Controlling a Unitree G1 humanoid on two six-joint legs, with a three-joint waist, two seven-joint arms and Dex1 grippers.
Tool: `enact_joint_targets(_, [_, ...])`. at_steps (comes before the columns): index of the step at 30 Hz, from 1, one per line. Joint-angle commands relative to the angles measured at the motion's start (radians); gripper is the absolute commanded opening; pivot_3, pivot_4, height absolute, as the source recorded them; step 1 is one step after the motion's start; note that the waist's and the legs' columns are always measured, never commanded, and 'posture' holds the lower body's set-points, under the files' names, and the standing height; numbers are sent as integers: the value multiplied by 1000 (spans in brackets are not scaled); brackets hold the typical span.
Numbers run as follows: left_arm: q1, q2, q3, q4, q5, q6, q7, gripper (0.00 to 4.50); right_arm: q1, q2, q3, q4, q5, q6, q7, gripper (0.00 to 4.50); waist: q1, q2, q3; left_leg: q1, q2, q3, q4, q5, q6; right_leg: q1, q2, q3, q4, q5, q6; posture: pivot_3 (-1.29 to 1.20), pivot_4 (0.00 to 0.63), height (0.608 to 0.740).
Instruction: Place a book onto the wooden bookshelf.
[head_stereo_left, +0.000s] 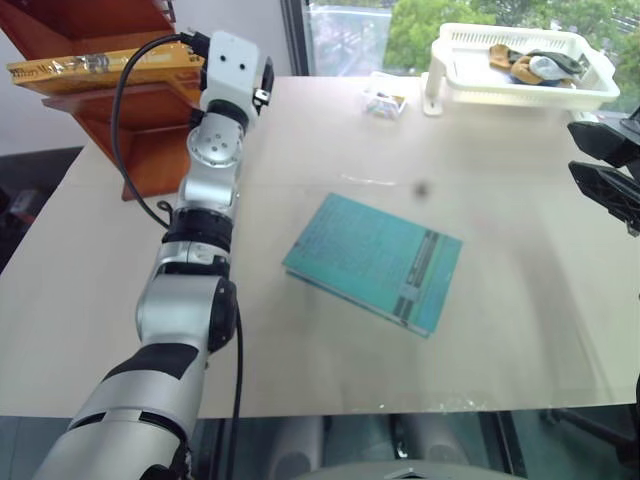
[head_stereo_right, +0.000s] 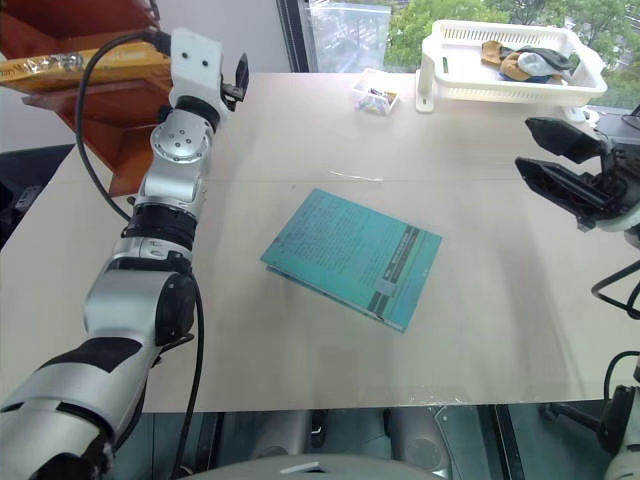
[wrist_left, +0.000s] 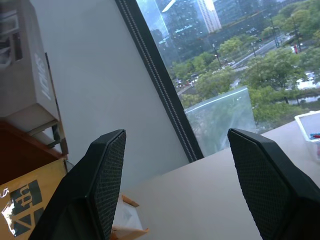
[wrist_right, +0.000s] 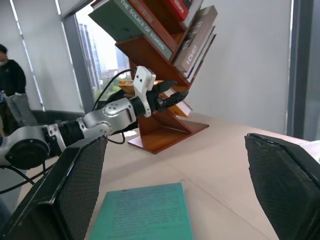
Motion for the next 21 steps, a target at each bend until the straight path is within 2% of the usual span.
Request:
enact_joint_targets(1, [6,25,23,-15,-13,-4,19,3426,-8,-24,-37,-30,21,-12,-8,4500,-1,0,0,1,1,0,0,0,-1,0,1,0,0,0,0,0,150,740])
enact_joint_targets(8, [46,-19,26,-202,-102,14,-97,3426,-34,-12,4,0,1,-21,-7,4500,5,0,0,-1,1,2,-1,1,-1,0,1,0,-1,0,0,0,150,740])
enact_joint_targets(12, [160,-16,22,-398,-160,142,-192,3426,-33,-3,29,7,-9,-17,-2,4500,9,0,0,-2,2,2,-1,3,-5,0,0,0,-3,0,0,0,150,740])
enact_joint_targets(16, [387,5,44,-717,-324,400,-340,3426,46,1,72,-33,-57,-34,21,4500,9,0,0,-2,3,1,-2,3,-5,0,0,0,-4,0,0,0,150,740])
enact_joint_targets(18, [598,68,42,-918,-382,525,-424,3426,130,5,110,-60,-129,-69,10,4500,7,0,-1,-1,3,-1,-2,1,-2,0,1,-1,-3,0,0,0,150,740])
enact_joint_targets(20, [820,114,89,-1077,-434,629,-452,3426,228,1,174,-67,-268,-133,-47,4500,-4,1,-6,1,4,0,-4,2,-3,2,0,1,-5,0,0,0,150,740])
enact_joint_targets(21, [878,124,108,-1122,-453,662,-450,3426,256,0,189,-69,-306,-155,-62,4500,-5,1,-6,2,4,1,-6,2,-4,2,0,3,-7,0,0,0,150,740])
